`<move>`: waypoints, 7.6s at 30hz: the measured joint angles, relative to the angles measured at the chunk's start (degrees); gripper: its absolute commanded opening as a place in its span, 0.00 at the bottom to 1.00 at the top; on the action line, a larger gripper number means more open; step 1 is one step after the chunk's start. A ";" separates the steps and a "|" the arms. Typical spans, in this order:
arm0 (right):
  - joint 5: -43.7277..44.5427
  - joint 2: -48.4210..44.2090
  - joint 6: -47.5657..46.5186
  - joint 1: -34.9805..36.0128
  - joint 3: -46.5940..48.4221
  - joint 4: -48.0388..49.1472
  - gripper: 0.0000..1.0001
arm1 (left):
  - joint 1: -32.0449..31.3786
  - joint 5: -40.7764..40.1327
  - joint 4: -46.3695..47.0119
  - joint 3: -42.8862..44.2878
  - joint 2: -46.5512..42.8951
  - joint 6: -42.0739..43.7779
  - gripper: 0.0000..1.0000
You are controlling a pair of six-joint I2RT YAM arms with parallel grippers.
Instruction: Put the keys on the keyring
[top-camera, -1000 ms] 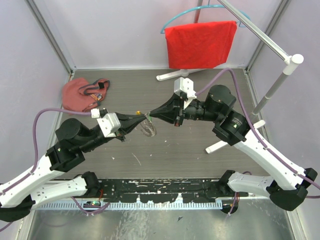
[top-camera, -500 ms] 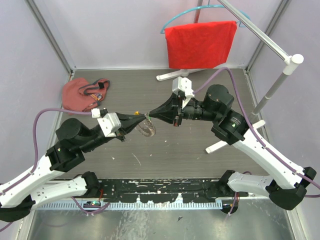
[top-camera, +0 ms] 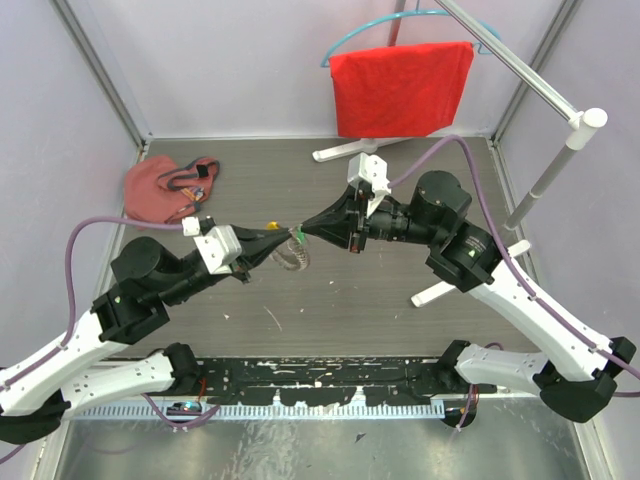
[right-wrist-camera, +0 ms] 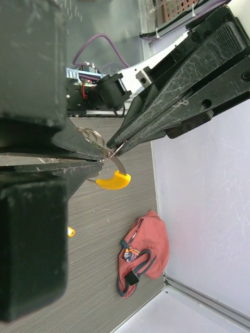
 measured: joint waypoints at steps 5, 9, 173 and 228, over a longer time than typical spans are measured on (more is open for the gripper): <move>0.81 -0.13 -0.31 0.00 0.00 -0.76 0.12 | 0.00 0.04 -0.02 0.00 -0.22 0.00 0.00; 1.16 -0.11 -0.44 0.00 0.00 -1.20 0.23 | 0.00 0.04 0.00 0.00 -0.26 0.00 0.00; -6.27 -6.93 -4.00 -0.17 8.79 -7.89 0.37 | 0.00 23.06 20.09 4.28 9.27 -22.82 0.00; -7.89 -5.49 -9.57 -0.20 11.21 -19.23 0.01 | 0.11 21.55 2.21 13.49 9.18 -17.64 0.48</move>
